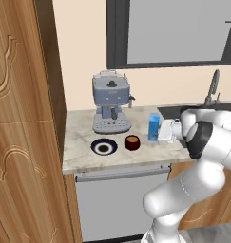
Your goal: Take a sugar cube from the saucer and place it inside the coffee. Then, grab milk from the fridge and place it next to the coffee on the counter to sweeten the coffee.
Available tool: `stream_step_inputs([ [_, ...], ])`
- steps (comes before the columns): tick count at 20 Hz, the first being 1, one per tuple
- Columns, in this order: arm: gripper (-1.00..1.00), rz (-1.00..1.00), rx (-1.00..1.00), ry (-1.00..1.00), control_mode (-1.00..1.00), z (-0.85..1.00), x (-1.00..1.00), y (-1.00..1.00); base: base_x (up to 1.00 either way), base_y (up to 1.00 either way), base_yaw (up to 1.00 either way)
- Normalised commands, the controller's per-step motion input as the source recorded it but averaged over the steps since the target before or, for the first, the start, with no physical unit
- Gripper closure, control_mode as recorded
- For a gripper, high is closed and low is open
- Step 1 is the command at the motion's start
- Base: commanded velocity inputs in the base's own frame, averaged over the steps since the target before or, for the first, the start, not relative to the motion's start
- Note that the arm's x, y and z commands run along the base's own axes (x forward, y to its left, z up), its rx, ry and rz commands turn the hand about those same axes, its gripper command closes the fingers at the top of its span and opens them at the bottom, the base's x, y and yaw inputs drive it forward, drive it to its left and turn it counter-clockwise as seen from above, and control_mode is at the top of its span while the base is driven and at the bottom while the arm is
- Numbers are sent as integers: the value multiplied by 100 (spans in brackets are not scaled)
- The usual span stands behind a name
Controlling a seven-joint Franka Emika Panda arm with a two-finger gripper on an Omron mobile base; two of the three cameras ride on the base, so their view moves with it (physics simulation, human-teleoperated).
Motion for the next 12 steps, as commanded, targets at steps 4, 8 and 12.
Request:
stream_step_inputs([
  [4,100,0,0,0,-100,-11,33,0,0,0,0],
  [8,-100,0,4,4,-100,-10,32,-3,0,0,0],
  [12,-100,0,3,1,-100,0,8,0,0,0,0],
])
